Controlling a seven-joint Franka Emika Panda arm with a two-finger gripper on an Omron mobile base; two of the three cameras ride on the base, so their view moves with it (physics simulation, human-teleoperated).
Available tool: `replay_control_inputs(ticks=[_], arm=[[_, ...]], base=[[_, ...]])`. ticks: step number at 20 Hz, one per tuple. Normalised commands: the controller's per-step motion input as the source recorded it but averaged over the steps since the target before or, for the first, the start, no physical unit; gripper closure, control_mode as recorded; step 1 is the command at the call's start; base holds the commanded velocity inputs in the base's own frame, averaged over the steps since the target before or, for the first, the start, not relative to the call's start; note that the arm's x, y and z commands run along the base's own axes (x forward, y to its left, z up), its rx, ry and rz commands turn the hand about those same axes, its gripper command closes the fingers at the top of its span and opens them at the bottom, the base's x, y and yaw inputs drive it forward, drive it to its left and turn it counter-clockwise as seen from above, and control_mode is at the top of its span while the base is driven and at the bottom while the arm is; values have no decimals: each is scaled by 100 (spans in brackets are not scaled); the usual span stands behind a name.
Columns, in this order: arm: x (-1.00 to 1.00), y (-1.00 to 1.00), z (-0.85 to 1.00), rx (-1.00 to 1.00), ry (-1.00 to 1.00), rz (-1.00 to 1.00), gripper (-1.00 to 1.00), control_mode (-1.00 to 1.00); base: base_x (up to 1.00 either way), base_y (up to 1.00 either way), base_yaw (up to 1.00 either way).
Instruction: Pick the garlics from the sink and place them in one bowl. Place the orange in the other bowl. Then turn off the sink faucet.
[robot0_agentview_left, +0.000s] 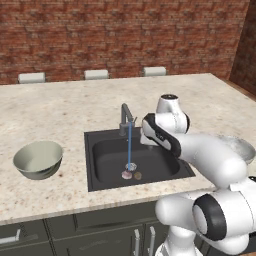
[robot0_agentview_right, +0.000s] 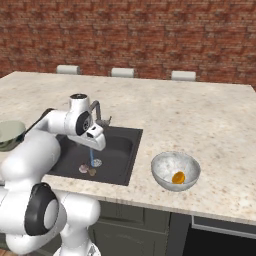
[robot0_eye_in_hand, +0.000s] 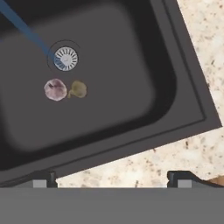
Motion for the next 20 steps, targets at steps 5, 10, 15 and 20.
replay_control_inputs(ticks=[5, 10, 15, 20], arm=[[2, 58, -30, -11, -2, 0, -100, -100], [19, 42, -36, -12, 0, 0, -100, -100], [20, 31, -30, -9, 0, 4, -100, -100], [8, 8, -23, -3, 0, 12, -100, -100]], base=[[0, 0, 0], [0, 0, 0], [0, 0, 0], [0, 0, 0]])
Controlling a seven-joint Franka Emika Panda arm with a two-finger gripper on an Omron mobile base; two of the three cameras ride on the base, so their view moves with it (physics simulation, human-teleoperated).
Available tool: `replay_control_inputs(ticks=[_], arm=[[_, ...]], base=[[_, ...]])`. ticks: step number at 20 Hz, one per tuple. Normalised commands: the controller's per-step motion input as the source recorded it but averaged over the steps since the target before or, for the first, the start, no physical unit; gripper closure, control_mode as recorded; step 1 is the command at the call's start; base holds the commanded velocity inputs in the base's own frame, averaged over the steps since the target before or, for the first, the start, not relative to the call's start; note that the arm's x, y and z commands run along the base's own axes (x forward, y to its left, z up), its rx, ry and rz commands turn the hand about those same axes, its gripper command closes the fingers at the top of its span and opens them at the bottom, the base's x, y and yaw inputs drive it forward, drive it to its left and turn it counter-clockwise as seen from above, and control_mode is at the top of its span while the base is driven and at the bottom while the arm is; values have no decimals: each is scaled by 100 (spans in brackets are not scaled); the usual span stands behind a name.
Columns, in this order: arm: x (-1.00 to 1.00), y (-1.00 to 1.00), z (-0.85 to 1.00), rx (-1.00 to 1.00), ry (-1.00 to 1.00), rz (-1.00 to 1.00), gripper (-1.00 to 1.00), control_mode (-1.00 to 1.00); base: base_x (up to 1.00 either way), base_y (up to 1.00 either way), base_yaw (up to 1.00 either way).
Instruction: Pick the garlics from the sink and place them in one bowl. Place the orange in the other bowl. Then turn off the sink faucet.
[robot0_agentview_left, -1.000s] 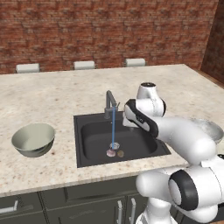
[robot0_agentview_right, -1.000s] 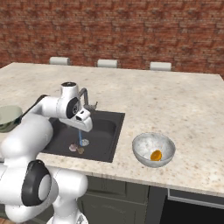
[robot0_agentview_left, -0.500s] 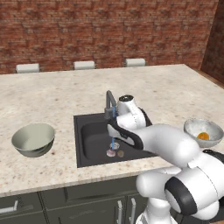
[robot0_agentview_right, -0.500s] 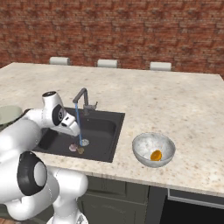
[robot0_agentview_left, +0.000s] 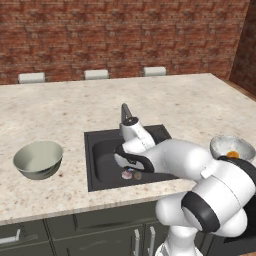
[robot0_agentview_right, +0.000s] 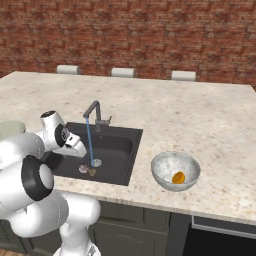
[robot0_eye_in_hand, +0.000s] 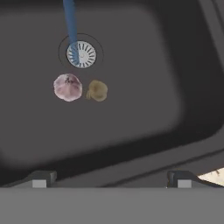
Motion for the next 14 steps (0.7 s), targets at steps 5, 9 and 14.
replay_control_inputs(ticks=[5, 9, 14], arm=[[0, 0, -14, 0, 1, 24, -100, -100], [1, 0, -12, 0, 10, 26, -100, -100], [10, 0, -14, 0, 4, 24, -100, -100]], base=[[0, 0, 0], [0, 0, 0], [0, 0, 0]])
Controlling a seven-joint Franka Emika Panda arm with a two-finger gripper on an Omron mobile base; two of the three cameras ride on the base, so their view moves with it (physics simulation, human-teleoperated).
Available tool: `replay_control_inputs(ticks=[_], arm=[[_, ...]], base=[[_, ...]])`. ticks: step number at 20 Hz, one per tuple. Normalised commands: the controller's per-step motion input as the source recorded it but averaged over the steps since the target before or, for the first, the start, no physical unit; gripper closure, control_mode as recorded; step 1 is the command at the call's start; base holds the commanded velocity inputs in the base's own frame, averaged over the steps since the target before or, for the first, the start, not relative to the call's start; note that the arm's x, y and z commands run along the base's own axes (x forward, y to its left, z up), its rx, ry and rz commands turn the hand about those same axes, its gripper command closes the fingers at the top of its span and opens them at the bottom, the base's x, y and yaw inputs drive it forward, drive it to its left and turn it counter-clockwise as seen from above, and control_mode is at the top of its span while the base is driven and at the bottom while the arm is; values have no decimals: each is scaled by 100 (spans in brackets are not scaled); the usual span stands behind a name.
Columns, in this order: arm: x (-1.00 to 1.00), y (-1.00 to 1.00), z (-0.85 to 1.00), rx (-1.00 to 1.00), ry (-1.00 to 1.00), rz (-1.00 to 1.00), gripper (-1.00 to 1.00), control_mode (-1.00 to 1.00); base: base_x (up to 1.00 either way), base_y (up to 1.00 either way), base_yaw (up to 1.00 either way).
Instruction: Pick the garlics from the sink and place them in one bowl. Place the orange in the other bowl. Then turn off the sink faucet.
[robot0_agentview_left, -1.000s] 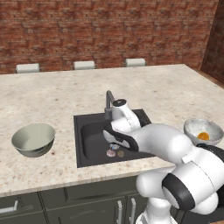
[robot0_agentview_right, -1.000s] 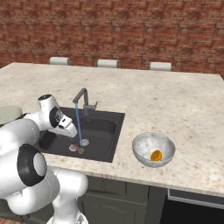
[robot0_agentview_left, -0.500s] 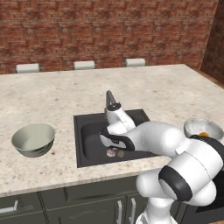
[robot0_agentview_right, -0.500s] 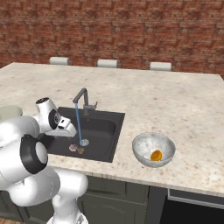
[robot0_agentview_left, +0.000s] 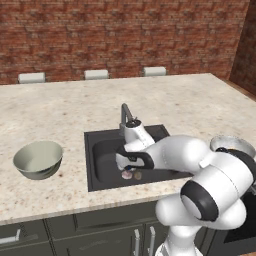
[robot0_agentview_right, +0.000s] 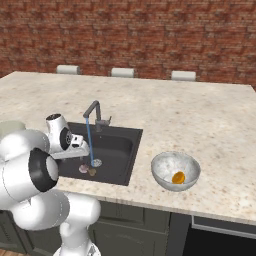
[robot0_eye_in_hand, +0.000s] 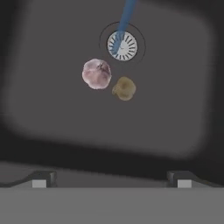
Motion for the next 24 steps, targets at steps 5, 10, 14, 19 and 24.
replay_control_inputs(ticks=[5, 10, 14, 19, 24], arm=[[19, 0, -23, 0, 0, 18, -100, -100], [18, 4, -27, 0, 0, 14, -100, -100], [22, 16, -22, 0, 1, 14, -100, -100], [29, 4, -26, 0, 6, 9, -100, -100], [30, 1, -27, 0, 2, 2, -100, -100]], base=[[0, 0, 0], [0, 0, 0], [0, 0, 0], [0, 0, 0], [0, 0, 0]])
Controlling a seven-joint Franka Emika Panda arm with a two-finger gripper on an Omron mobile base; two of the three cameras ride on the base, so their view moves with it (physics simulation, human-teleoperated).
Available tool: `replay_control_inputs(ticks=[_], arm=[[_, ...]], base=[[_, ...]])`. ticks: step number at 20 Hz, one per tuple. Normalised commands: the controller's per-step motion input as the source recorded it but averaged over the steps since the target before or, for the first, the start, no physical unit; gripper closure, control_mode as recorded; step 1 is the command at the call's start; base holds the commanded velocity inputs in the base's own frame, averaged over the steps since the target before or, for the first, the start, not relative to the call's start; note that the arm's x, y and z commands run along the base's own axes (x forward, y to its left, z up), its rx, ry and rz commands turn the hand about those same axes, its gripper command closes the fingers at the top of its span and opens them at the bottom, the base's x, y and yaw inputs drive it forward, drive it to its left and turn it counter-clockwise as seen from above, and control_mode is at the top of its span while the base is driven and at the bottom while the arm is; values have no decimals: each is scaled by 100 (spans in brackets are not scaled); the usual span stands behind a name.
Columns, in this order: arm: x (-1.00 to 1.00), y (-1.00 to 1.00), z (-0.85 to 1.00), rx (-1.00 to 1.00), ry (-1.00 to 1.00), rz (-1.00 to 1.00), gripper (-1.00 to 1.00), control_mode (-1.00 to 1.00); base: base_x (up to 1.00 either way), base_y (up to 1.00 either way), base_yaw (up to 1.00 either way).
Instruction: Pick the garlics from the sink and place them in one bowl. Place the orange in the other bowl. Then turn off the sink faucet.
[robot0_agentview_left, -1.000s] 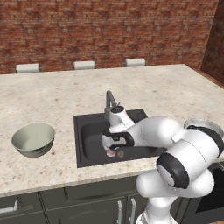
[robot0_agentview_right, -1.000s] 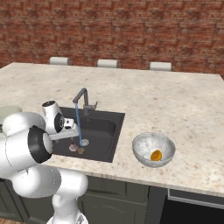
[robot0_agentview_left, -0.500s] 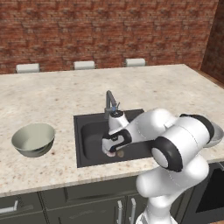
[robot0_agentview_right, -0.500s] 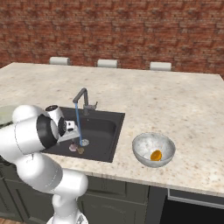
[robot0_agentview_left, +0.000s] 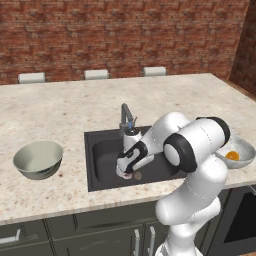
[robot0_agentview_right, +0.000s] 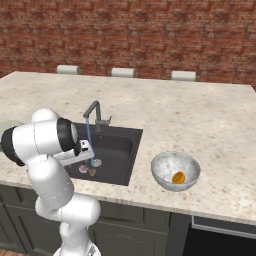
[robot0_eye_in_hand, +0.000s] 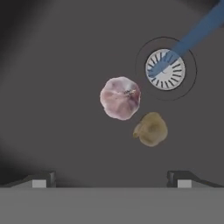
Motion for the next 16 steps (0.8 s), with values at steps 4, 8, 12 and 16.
replay_control_inputs(ticks=[4, 8, 12, 16], arm=[[36, 12, -29, 0, 1, 0, -100, -100], [37, 17, -36, 0, 5, 0, -100, -100], [26, 5, -37, 0, 2, 0, -100, -100], [24, 0, -36, 0, 0, 0, -100, -100]], base=[[0, 0, 0], [0, 0, 0], [0, 0, 0], [0, 0, 0]])
